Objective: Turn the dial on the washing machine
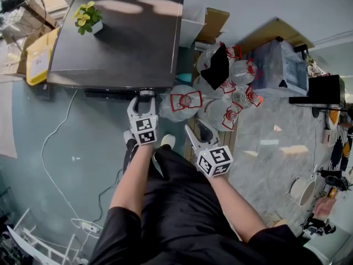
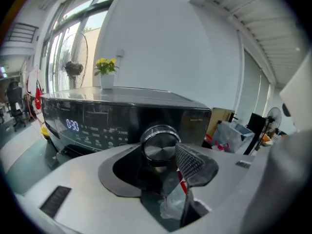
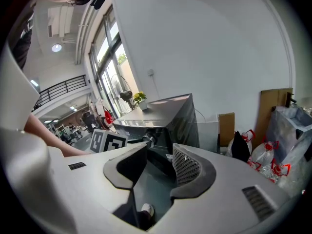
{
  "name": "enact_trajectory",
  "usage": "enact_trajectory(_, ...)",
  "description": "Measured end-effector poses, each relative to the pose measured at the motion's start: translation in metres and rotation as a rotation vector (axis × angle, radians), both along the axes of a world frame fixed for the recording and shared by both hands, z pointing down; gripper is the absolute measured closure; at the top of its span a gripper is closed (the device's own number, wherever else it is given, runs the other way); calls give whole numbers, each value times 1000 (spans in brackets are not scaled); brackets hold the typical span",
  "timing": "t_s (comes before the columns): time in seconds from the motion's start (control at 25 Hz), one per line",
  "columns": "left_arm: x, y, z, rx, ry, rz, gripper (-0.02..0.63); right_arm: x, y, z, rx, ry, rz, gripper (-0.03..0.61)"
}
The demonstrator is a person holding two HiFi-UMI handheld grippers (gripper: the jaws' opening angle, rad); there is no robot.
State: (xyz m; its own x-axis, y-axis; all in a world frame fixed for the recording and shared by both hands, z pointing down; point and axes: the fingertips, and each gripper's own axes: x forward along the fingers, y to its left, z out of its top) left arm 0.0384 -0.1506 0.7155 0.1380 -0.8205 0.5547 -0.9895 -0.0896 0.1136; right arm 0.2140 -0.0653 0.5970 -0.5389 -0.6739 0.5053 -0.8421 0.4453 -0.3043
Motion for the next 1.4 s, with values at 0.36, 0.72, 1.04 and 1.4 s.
enact_trajectory(0.36, -1, -1, -2, 18, 38, -5, 423, 3, 0, 2, -6, -1, 5, 425)
enact_trajectory(0.72, 2, -5, -4, 20, 253, -136, 356, 5, 3, 4, -12, 2, 5, 425)
enact_trajectory(1.04, 0, -7, -4, 5, 187, -130, 359, 15, 3, 8, -22, 4, 25, 428)
enact_trajectory(1.4, 1, -10, -6, 3, 58, -83, 359, 26, -6, 9, -18, 11, 45, 431)
